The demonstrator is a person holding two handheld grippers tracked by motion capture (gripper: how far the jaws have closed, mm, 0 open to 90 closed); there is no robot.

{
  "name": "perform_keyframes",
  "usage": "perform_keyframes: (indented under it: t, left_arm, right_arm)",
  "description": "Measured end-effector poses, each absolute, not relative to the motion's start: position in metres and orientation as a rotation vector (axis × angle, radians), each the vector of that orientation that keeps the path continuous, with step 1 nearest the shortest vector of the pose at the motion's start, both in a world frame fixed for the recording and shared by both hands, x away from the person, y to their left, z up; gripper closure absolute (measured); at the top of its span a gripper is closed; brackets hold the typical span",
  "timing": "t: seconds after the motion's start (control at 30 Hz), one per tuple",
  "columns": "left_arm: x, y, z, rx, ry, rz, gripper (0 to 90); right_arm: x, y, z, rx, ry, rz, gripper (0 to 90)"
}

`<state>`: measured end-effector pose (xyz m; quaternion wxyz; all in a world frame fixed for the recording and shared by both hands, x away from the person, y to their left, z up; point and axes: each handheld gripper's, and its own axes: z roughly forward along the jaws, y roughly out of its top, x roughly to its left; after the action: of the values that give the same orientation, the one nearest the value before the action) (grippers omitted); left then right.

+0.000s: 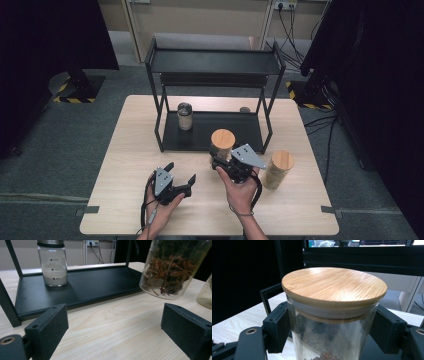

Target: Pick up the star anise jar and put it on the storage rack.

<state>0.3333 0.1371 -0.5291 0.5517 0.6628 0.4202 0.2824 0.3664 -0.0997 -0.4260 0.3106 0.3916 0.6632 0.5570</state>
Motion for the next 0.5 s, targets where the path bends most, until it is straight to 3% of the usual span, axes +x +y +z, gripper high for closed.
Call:
perform_keyframes:
  t: [0.5]
  left_arm:
    - [0.333,0.137,-0.529,1.567,0.992,0.668,6.6]
  right_arm:
    - [0.389,-0.096,-0.422,1.059,1.742,1.453,25.5]
